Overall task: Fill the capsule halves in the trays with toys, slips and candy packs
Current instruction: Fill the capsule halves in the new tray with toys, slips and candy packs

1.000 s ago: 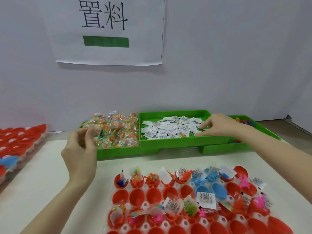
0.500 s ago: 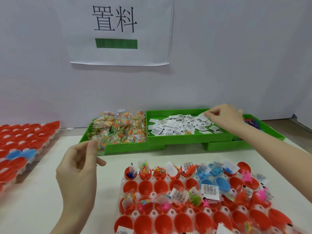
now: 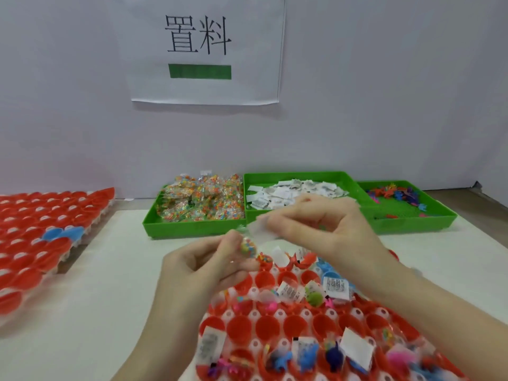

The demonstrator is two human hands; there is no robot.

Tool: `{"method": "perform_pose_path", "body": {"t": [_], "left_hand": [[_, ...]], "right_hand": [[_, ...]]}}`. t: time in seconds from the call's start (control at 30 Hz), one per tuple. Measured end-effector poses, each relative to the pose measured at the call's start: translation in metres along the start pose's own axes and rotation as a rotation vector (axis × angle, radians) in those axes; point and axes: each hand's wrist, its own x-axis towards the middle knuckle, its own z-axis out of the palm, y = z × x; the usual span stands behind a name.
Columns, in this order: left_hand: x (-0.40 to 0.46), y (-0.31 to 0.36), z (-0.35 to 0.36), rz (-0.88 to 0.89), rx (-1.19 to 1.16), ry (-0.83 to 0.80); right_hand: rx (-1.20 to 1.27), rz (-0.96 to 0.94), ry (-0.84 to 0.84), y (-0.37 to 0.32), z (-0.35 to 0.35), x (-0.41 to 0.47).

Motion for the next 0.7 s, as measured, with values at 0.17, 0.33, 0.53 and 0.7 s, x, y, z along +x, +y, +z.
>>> {"method": "perform_pose_path", "body": {"t": [0.17, 0.33, 0.53, 0.7], "left_hand": [[-0.034, 0.014, 0.005, -0.074, -0.107, -0.117], [-0.057, 0.018, -0.004, 0.018, -0.026, -0.148], [-0.072, 0.017, -0.021, -0.037, 0.068, -0.056], [-0.086, 0.016, -0.022, 0.056, 0.248, -0.048]], "right_hand": [[-0.136, -0.040, 0.039, -0.009, 0.018, -0.025], [-0.259, -0.112, 0.059, -0.019, 0.028, -0.045], [0.076, 0.072, -0.029, -0.022, 0.024, -0.065], [0.179, 0.078, -0.085, -0.031, 0.029, -0.079]]}}
